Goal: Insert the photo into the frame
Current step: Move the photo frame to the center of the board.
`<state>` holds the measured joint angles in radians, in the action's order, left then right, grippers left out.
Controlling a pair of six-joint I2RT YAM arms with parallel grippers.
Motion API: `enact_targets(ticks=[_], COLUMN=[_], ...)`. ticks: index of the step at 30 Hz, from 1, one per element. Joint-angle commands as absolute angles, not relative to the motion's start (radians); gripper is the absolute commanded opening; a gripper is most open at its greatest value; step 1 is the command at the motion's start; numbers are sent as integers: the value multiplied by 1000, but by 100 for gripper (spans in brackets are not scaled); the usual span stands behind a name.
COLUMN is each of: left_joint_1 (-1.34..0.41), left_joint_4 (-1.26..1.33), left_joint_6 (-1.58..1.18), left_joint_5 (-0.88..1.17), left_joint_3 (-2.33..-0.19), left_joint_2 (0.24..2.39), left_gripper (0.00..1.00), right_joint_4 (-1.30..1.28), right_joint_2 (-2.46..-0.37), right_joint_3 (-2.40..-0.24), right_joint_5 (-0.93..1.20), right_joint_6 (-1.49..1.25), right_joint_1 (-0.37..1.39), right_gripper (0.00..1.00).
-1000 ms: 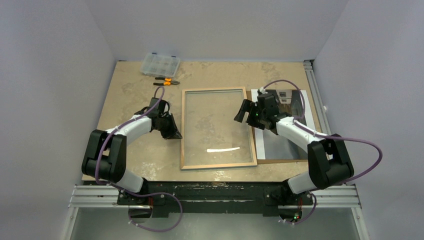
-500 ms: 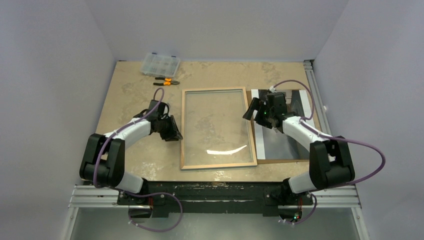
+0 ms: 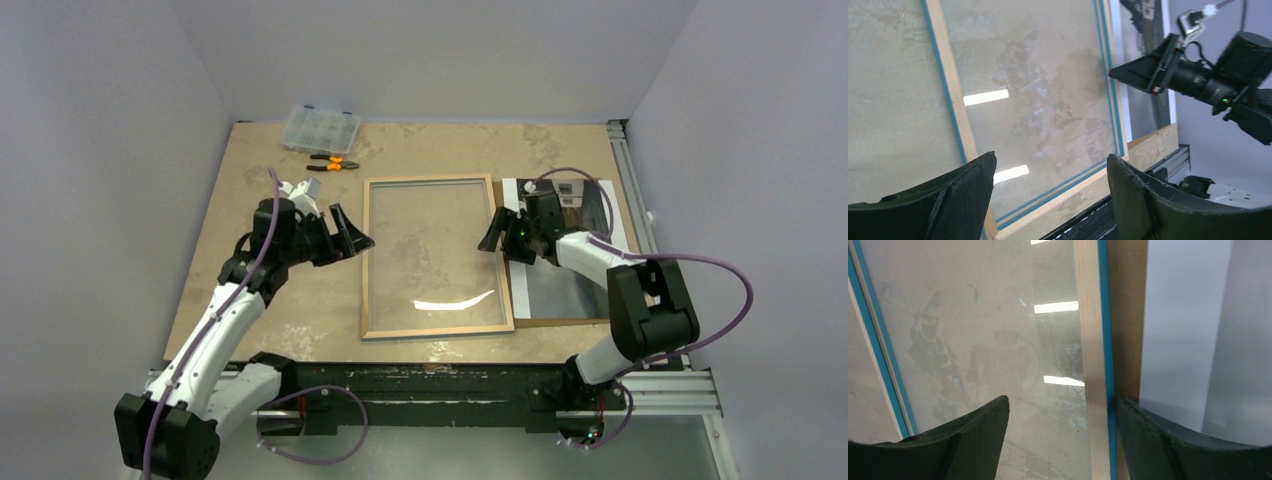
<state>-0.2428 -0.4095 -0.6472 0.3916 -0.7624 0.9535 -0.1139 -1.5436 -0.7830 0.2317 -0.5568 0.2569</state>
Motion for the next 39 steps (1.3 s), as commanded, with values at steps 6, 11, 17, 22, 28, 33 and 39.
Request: enact_targets(ticks=[6, 11, 17, 22, 28, 33, 39], left_joint_1=[-245, -245, -245, -245, -329, -522, -722], left_joint_4=[-426, -441, -452, -420, -355, -346, -332], left_joint_6=[-664, -664, -652, -649, -690, -694, -723], left_joint_5=[457, 455, 457, 515, 520, 442, 397], left_joint_3=[-863, -870, -873, -854, -857, -968, -1177], left_joint_2=[812, 806, 806, 840, 956, 1140, 1407], left_gripper=[81, 82, 82, 85, 88, 91, 100], right_joint_4=[-72, -54, -60, -72, -72, -12, -113], right_joint_2=[-1652, -1686, -1709, -1679, -1606, -1537, -1418], right_joint_3=[-845, -874, -895, -889, -840, -729, -681], right_joint_5=[276, 274, 260, 304, 359, 492, 456], right_joint_6=[-598, -623, -633, -644, -660, -705, -645], right_joint_1=[363, 403, 434, 431, 378, 238, 93], right_gripper=[76, 76, 77, 80, 83, 84, 87])
